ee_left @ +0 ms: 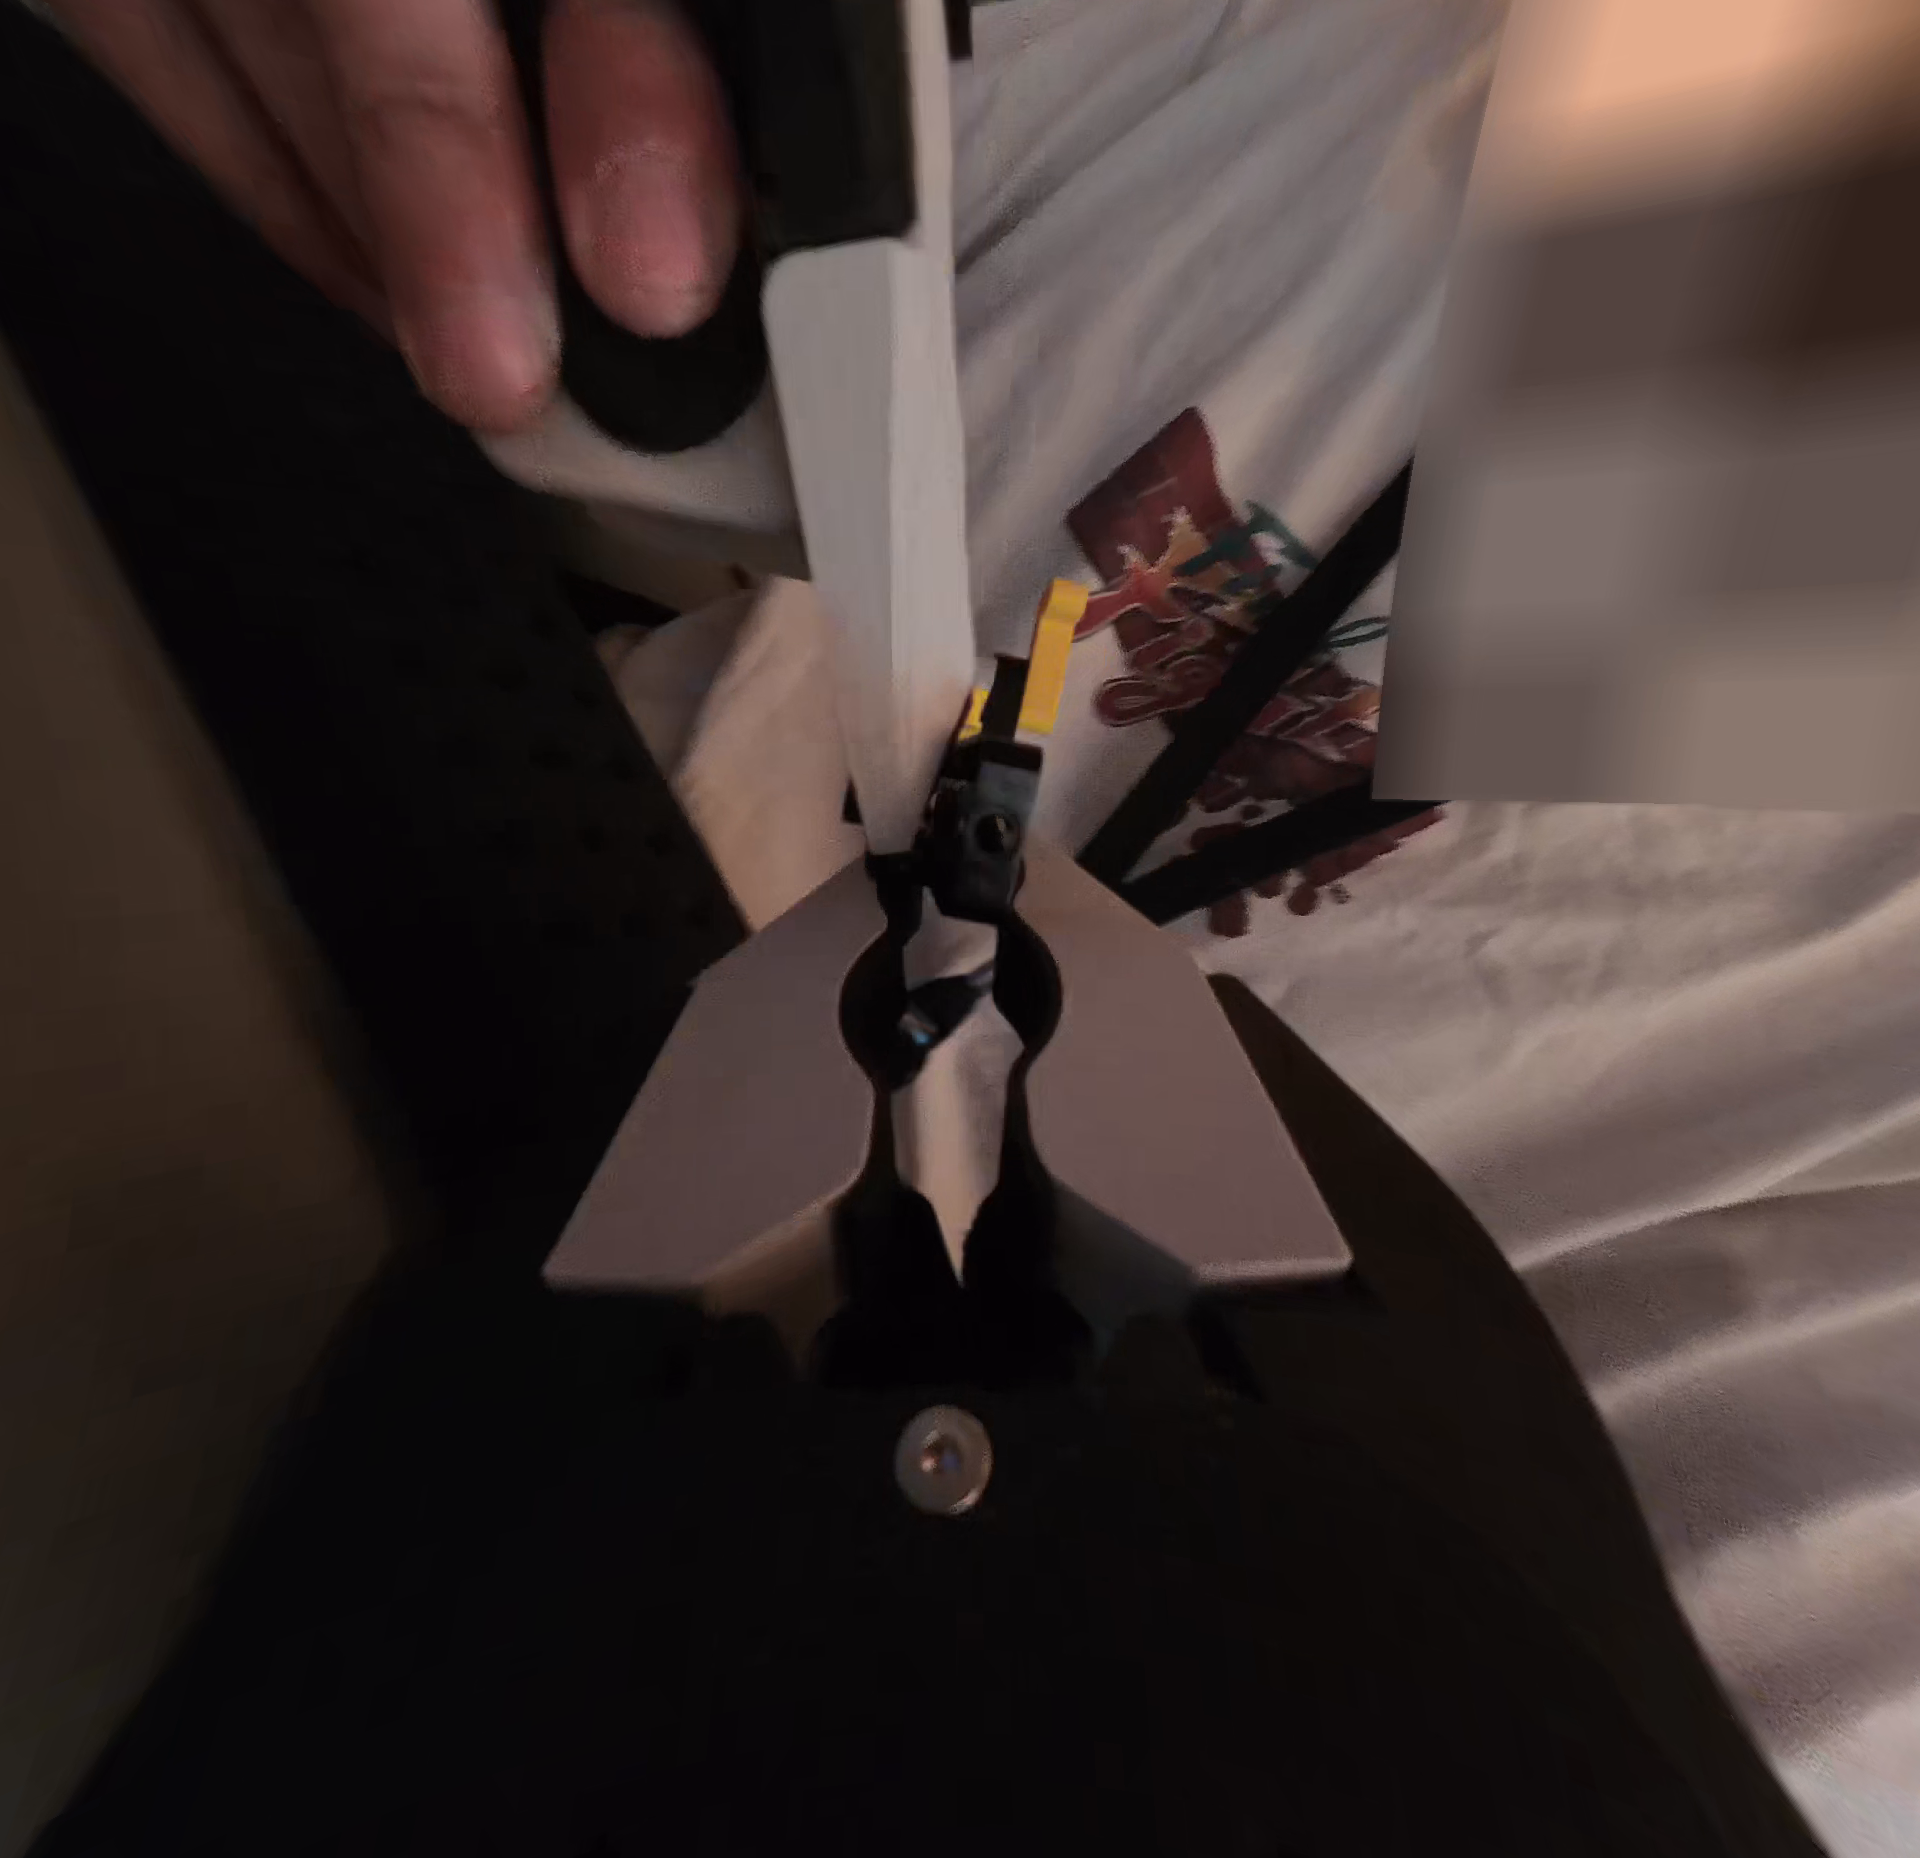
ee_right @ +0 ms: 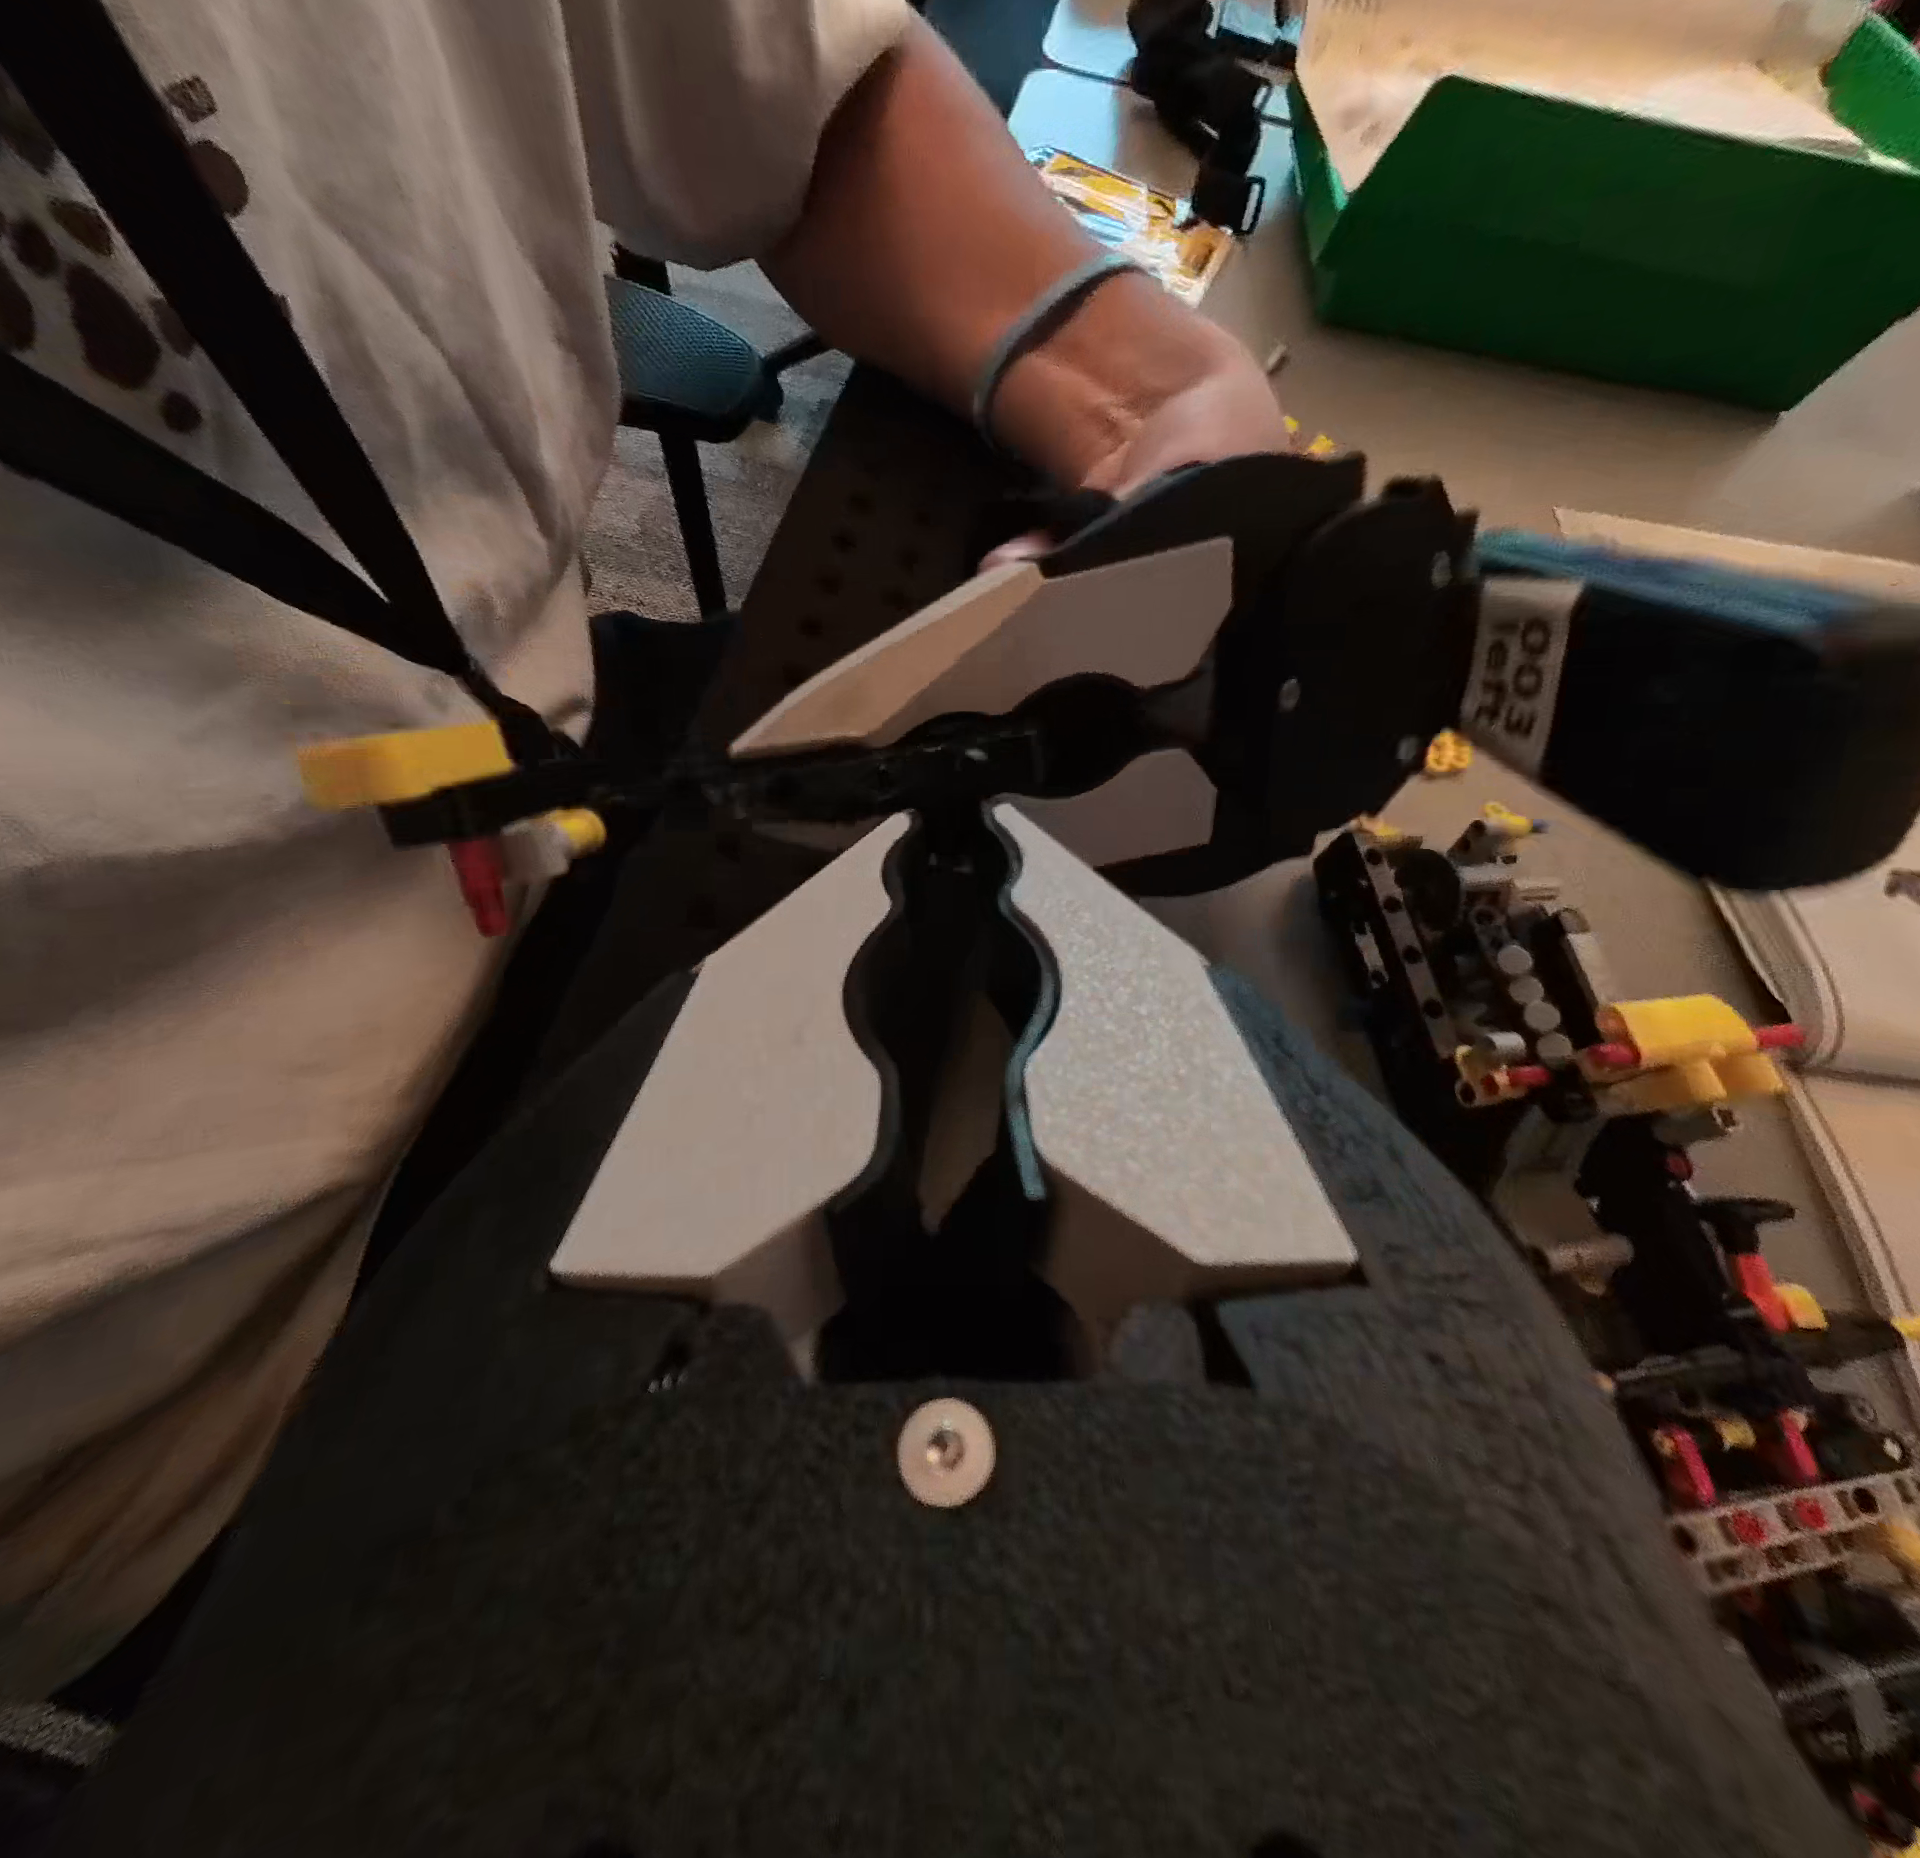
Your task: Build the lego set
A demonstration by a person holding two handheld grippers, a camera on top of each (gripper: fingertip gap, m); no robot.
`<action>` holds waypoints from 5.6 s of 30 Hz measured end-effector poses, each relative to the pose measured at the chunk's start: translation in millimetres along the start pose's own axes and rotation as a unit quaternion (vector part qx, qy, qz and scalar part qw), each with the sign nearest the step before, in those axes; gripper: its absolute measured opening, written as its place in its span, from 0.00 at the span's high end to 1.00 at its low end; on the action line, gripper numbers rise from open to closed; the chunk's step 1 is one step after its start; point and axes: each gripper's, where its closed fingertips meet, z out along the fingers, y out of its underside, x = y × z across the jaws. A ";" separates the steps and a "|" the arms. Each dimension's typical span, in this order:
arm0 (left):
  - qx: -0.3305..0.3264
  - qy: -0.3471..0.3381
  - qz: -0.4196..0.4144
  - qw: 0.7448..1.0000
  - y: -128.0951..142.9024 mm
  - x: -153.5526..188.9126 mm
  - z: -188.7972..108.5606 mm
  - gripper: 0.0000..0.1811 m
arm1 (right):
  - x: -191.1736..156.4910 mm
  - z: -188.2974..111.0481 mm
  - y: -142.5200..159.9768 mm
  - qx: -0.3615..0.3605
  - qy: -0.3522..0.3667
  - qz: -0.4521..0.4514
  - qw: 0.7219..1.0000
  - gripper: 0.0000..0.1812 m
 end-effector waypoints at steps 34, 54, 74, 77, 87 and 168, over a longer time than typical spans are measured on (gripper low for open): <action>-0.215 -0.644 0.525 0.513 -44.1 -92.9 -60.6 0.96 | 17.4 -49.7 32.8 0.050 0.073 0.319 0.944 0.96; -0.366 -0.739 0.440 0.355 -23.4 -84.2 -61.3 0.85 | -14.5 -56.5 49.5 0.137 0.087 0.363 0.918 0.96; -0.060 -0.730 0.333 0.594 -27.2 -26.2 -46.2 0.83 | 12.5 -38.8 19.1 0.262 0.035 0.513 0.816 0.96; -0.118 -0.770 0.405 0.478 -37.1 -27.6 -52.0 0.85 | 9.8 -31.2 7.3 0.287 -0.009 0.538 0.793 0.97; -0.124 -0.743 0.455 0.475 -40.4 -30.5 -39.3 0.94 | 6.3 -25.0 4.6 0.283 -0.027 0.538 0.794 0.94; 0.286 -0.351 0.074 0.889 -36.0 -32.6 -71.0 0.96 | 48.5 8.1 18.8 -0.006 0.300 -0.067 0.952 0.88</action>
